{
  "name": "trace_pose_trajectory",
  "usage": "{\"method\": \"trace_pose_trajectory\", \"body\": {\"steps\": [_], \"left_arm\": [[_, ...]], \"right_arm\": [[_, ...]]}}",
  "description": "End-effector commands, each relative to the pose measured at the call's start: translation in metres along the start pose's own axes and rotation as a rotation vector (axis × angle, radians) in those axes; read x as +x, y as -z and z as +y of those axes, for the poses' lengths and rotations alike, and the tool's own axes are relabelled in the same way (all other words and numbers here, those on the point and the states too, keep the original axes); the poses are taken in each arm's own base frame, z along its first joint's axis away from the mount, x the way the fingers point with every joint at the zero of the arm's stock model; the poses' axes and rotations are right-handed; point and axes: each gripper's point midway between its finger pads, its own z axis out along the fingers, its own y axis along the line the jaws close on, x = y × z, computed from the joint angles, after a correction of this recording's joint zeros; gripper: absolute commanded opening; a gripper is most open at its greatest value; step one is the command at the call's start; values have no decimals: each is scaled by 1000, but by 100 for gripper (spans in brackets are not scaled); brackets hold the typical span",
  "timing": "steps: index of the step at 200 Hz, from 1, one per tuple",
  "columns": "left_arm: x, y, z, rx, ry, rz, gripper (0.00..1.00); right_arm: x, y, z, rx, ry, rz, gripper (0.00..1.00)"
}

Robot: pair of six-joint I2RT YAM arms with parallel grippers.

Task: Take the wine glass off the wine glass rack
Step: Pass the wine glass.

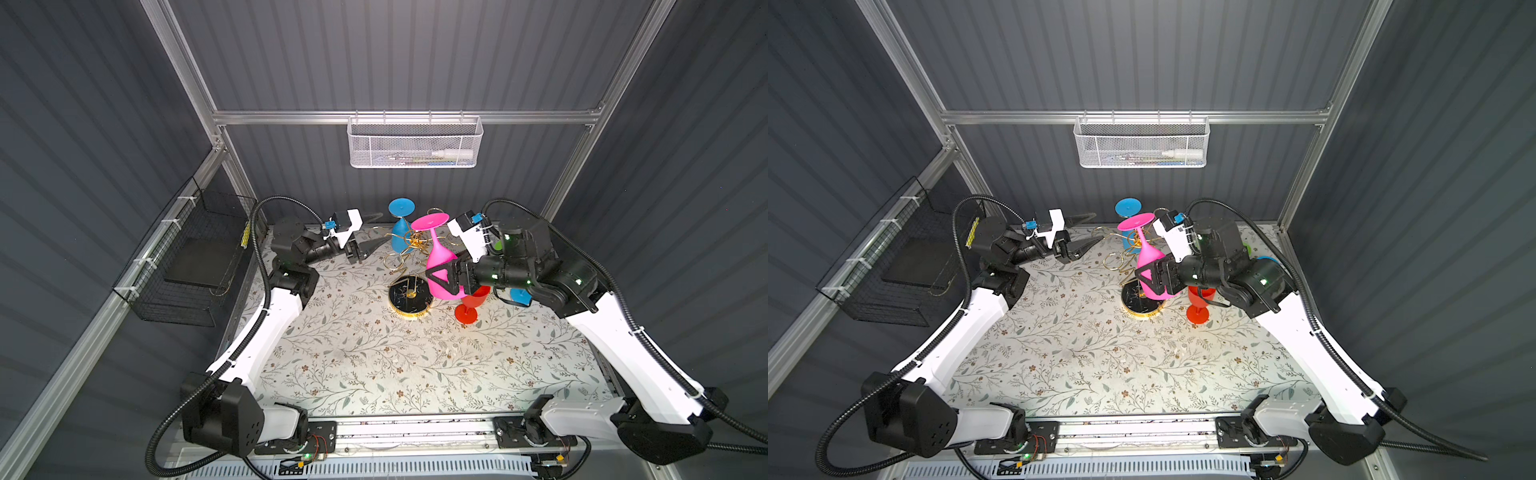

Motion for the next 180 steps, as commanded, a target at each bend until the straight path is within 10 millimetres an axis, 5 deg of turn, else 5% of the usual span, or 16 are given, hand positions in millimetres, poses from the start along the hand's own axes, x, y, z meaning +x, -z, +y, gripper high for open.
{"method": "trace_pose_trajectory", "body": {"steps": [1, 180], "left_arm": [[-7, -9, -7, 51, -121, -33, 57], [-33, -35, -14, 104, -176, -163, 50]], "right_arm": [[-7, 1, 9, -52, -20, -14, 44], [-5, -17, 8, -93, -75, 17, 42]]}}
